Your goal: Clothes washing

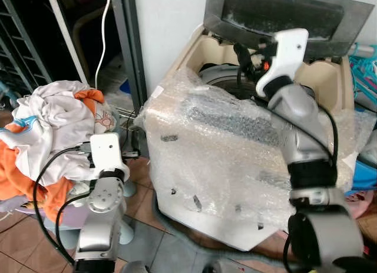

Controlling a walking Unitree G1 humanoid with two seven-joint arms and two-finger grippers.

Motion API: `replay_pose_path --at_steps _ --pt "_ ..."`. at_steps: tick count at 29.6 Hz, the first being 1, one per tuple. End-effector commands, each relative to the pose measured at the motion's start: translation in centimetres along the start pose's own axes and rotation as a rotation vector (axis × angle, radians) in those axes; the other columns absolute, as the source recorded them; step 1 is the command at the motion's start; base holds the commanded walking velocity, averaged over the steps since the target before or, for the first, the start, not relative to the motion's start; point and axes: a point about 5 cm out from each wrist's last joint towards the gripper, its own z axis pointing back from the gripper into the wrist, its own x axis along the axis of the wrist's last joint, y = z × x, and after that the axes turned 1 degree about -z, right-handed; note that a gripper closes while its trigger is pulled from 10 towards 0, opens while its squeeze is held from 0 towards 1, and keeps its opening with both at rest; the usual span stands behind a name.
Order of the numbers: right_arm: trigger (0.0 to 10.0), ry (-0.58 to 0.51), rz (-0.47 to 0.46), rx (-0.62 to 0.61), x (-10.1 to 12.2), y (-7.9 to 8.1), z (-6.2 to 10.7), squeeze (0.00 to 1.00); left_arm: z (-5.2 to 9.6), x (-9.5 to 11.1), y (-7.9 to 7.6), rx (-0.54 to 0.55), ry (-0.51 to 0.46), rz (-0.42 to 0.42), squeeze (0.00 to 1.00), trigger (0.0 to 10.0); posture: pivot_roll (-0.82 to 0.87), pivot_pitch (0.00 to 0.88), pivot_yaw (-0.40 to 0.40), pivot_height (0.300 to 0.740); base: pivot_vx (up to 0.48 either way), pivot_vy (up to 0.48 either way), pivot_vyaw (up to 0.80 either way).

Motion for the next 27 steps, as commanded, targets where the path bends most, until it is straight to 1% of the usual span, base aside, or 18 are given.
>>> replay_pose_path --at_steps 1,3,4,9,13,23,24,25,27 --pt "10.0 -0.035 0.029 0.052 0.6 1.1 0.3 1.00 0.0 -0.1 0.1 0.002 0.010 -0.009 0.00 10.0 -0.05 0.000 -0.028 0.740 0.000 0.480 0.00" --pt "10.0 -0.038 0.044 0.056 0.2 1.8 1.1 1.00 -0.1 0.0 -0.2 -0.011 0.005 -0.006 0.00 10.0 -0.06 0.000 -0.021 0.740 0.000 0.480 0.00" --pt "10.0 -0.042 0.036 0.044 0.2 2.1 1.4 1.00 -0.1 0.1 -0.3 -0.017 0.003 -0.007 0.00 10.0 -0.06 0.000 -0.017 0.740 0.000 0.480 0.00" --pt "10.0 -0.037 0.049 0.039 -0.1 2.7 2.2 1.00 -0.1 0.3 -0.4 -0.025 -0.009 -0.031 0.00 10.0 -0.06 0.000 -0.013 0.740 0.000 0.480 0.00" --pt "10.0 -0.020 0.046 0.025 -0.3 2.7 3.0 1.00 0.0 0.4 -0.4 -0.022 -0.010 -0.023 0.00 10.0 -0.06 0.000 -0.008 0.740 0.000 0.480 0.00" --pt "10.0 -0.019 0.061 0.003 -0.1 2.2 3.1 1.00 -0.1 0.5 -0.3 -0.014 -0.020 -0.023 0.00 10.0 -0.05 0.000 -0.002 0.740 0.000 0.480 0.00" --pt "10.0 -0.015 0.061 0.002 -0.2 2.1 3.3 1.00 0.0 0.6 -0.2 -0.008 -0.025 -0.029 0.00 10.0 -0.05 0.000 -0.001 0.740 0.000 0.480 0.00" --pt "10.0 0.010 0.068 -0.004 -0.9 2.0 4.2 1.00 0.0 0.6 0.2 0.002 -0.029 -0.040 0.00 10.0 -0.05 0.000 0.006 0.740 0.000 0.480 0.00" --pt "10.0 0.041 0.061 -0.022 -1.7 1.7 5.1 1.00 0.0 0.5 0.6 0.018 -0.036 -0.047 0.00 10.0 -0.05 0.000 0.010 0.740 0.000 0.480 0.00"
